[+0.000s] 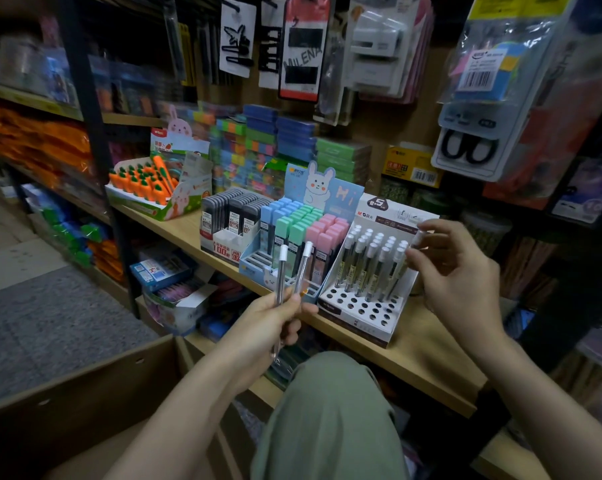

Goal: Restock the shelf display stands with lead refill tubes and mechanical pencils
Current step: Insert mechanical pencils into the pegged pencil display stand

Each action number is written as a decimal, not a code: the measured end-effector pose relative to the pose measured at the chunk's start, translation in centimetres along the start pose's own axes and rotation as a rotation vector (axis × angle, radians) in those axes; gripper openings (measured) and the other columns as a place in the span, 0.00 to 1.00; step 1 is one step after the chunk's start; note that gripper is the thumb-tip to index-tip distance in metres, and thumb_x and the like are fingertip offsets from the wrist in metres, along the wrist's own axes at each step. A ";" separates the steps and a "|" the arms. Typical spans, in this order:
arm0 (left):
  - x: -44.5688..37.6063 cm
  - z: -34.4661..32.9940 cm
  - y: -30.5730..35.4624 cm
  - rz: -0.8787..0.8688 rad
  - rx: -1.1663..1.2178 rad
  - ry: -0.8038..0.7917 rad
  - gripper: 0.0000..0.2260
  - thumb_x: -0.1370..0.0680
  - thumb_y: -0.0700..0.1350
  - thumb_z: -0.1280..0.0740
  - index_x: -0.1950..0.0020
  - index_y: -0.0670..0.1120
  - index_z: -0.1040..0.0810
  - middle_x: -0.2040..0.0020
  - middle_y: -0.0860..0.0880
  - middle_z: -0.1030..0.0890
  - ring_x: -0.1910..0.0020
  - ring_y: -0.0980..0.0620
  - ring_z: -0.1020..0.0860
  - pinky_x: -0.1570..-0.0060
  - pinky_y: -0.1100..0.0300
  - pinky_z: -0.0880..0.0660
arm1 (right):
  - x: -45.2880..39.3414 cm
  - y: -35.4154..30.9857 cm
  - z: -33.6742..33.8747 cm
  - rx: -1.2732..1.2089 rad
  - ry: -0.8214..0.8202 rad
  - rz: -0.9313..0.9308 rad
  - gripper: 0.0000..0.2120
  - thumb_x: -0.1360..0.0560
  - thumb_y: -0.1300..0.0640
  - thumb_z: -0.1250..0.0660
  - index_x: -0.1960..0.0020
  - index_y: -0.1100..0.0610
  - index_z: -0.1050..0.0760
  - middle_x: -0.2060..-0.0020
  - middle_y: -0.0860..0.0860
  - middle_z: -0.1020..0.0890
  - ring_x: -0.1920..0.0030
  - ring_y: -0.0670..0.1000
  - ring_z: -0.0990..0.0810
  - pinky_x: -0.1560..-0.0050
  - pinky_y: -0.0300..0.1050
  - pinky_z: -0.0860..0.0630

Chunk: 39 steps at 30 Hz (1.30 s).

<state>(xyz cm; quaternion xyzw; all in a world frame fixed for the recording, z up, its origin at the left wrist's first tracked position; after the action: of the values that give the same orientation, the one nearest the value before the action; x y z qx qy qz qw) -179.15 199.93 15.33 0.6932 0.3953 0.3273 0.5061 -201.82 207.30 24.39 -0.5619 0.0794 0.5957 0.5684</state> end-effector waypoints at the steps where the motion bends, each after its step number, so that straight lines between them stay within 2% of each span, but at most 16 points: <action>1: 0.1 0.0 0.0 0.000 -0.018 0.000 0.10 0.18 0.44 0.38 0.49 0.49 0.16 0.52 0.44 0.20 0.68 0.56 0.31 0.65 0.61 0.33 | 0.2 0.2 -0.3 -0.004 -0.005 0.000 0.16 0.27 0.63 0.27 0.44 0.50 0.24 0.56 0.39 0.19 0.55 0.36 0.19 0.54 0.25 0.26; 3: 0.3 -0.1 -0.1 -0.014 -0.048 -0.008 0.12 0.18 0.42 0.39 0.49 0.49 0.15 0.54 0.45 0.19 0.66 0.55 0.30 0.64 0.61 0.32 | 0.5 0.6 -0.8 -0.012 -0.020 -0.005 0.16 0.27 0.64 0.27 0.44 0.50 0.24 0.55 0.41 0.19 0.55 0.36 0.19 0.54 0.25 0.26; 5: 0.5 -0.1 0.0 -0.034 -0.036 -0.032 0.11 0.18 0.41 0.40 0.42 0.49 0.19 0.58 0.49 0.18 0.68 0.56 0.31 0.68 0.64 0.31 | 0.7 0.8 -1.1 -0.010 -0.034 -0.007 0.15 0.27 0.63 0.27 0.43 0.50 0.24 0.54 0.43 0.19 0.53 0.37 0.19 0.52 0.26 0.25; 7: 0.6 -0.2 0.1 -0.050 -0.009 -0.066 0.11 0.17 0.41 0.41 0.38 0.49 0.23 0.63 0.51 0.21 0.71 0.57 0.33 0.73 0.66 0.34 | 0.8 0.9 -1.2 -0.008 -0.038 -0.008 0.15 0.27 0.63 0.27 0.43 0.50 0.24 0.54 0.43 0.18 0.53 0.38 0.19 0.52 0.27 0.25; 10: 0.7 -0.3 0.1 -0.058 -0.020 -0.084 0.11 0.17 0.44 0.42 0.37 0.51 0.24 0.67 0.53 0.27 0.72 0.57 0.39 0.73 0.66 0.40 | 0.8 0.8 -1.1 -0.014 -0.042 -0.010 0.15 0.27 0.63 0.27 0.44 0.49 0.24 0.55 0.41 0.19 0.54 0.37 0.18 0.54 0.27 0.25; 14: 0.7 -0.6 0.1 -0.035 -0.020 -0.041 0.12 0.17 0.45 0.43 0.37 0.49 0.24 0.66 0.53 0.26 0.70 0.57 0.37 0.71 0.65 0.38 | 0.7 1.2 -1.3 -0.007 -0.053 -0.040 0.15 0.28 0.63 0.26 0.46 0.49 0.23 0.56 0.41 0.19 0.56 0.38 0.18 0.56 0.26 0.25; 17: 0.9 -0.9 0.4 -0.034 -0.044 -0.036 0.11 0.16 0.44 0.42 0.37 0.48 0.24 0.65 0.52 0.24 0.70 0.57 0.34 0.69 0.65 0.35 | 0.5 1.4 -1.6 0.090 -0.057 -0.025 0.13 0.30 0.62 0.24 0.47 0.54 0.20 0.56 0.46 0.19 0.55 0.39 0.20 0.56 0.24 0.27; 21: 1.1 -1.3 0.7 -0.032 -0.032 -0.064 0.11 0.17 0.43 0.42 0.38 0.47 0.25 0.66 0.52 0.27 0.71 0.57 0.36 0.71 0.66 0.38 | 0.4 1.5 -1.8 0.130 -0.033 -0.020 0.13 0.31 0.63 0.23 0.48 0.55 0.19 0.56 0.48 0.21 0.56 0.38 0.21 0.57 0.23 0.29; 24: 1.1 -1.3 0.6 -0.023 -0.051 -0.054 0.11 0.16 0.45 0.43 0.38 0.47 0.24 0.66 0.53 0.28 0.70 0.57 0.37 0.71 0.66 0.38 | 0.6 1.8 -2.2 0.150 -0.037 -0.041 0.12 0.31 0.63 0.23 0.49 0.56 0.20 0.56 0.48 0.22 0.59 0.39 0.21 0.57 0.27 0.25; 27: 1.0 -1.4 0.2 0.017 -0.070 -0.017 0.12 0.17 0.46 0.42 0.41 0.45 0.22 0.64 0.52 0.25 0.69 0.57 0.34 0.68 0.65 0.35 | 1.1 1.9 -2.4 0.173 -0.061 -0.049 0.12 0.30 0.63 0.24 0.48 0.56 0.20 0.55 0.48 0.23 0.58 0.40 0.22 0.54 0.37 0.21; 29: 1.2 -1.6 0.0 0.020 -0.045 -0.020 0.12 0.17 0.45 0.42 0.42 0.42 0.21 0.64 0.52 0.24 0.69 0.57 0.33 0.68 0.65 0.34 | 1.2 1.8 -2.2 0.162 -0.058 -0.056 0.13 0.29 0.61 0.25 0.46 0.54 0.21 0.53 0.47 0.25 0.57 0.41 0.22 0.53 0.35 0.22; 32: 1.5 -2.0 0.2 0.006 0.029 -0.088 0.11 0.18 0.42 0.39 0.40 0.40 0.22 0.64 0.50 0.24 0.70 0.57 0.33 0.69 0.66 0.34 | 1.5 0.7 -1.6 0.093 -0.002 -0.048 0.12 0.27 0.57 0.27 0.45 0.50 0.22 0.53 0.46 0.24 0.58 0.42 0.22 0.57 0.31 0.25; 35: 1.8 -2.8 0.5 -0.023 0.047 -0.158 0.12 0.18 0.41 0.39 0.37 0.40 0.25 0.64 0.50 0.25 0.70 0.57 0.33 0.69 0.66 0.33 | 1.6 -1.1 -2.3 -0.139 -0.093 -0.150 0.09 0.26 0.56 0.29 0.46 0.50 0.21 0.56 0.44 0.17 0.57 0.43 0.18 0.54 0.38 0.21; 37: 2.0 -3.4 0.8 -0.033 0.062 -0.177 0.13 0.19 0.42 0.39 0.36 0.40 0.27 0.64 0.50 0.26 0.69 0.57 0.33 0.69 0.67 0.34 | 1.5 -2.2 -3.0 -0.292 -0.165 -0.229 0.12 0.26 0.59 0.28 0.43 0.51 0.22 0.55 0.46 0.16 0.55 0.45 0.16 0.52 0.43 0.19; 39: 2.1 -3.9 1.1 -0.053 0.049 -0.185 0.12 0.18 0.41 0.39 0.36 0.40 0.27 0.65 0.50 0.26 0.69 0.57 0.33 0.68 0.66 0.34 | 1.3 -3.3 -3.4 -0.410 -0.193 -0.259 0.14 0.26 0.63 0.28 0.42 0.53 0.23 0.57 0.50 0.15 0.57 0.48 0.15 0.54 0.45 0.18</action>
<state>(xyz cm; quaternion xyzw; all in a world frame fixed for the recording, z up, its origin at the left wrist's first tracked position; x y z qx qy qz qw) -181.27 203.34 17.53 0.7217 0.3730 0.2386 0.5320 -196.93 206.72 24.00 -0.6112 -0.1699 0.5727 0.5192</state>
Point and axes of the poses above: each hand's wrist, its own x-axis away from the middle knuckle, its own z-axis out of the back of the hand, y = z × x, the point moved 3 cm from there along -x, towards the middle knuckle
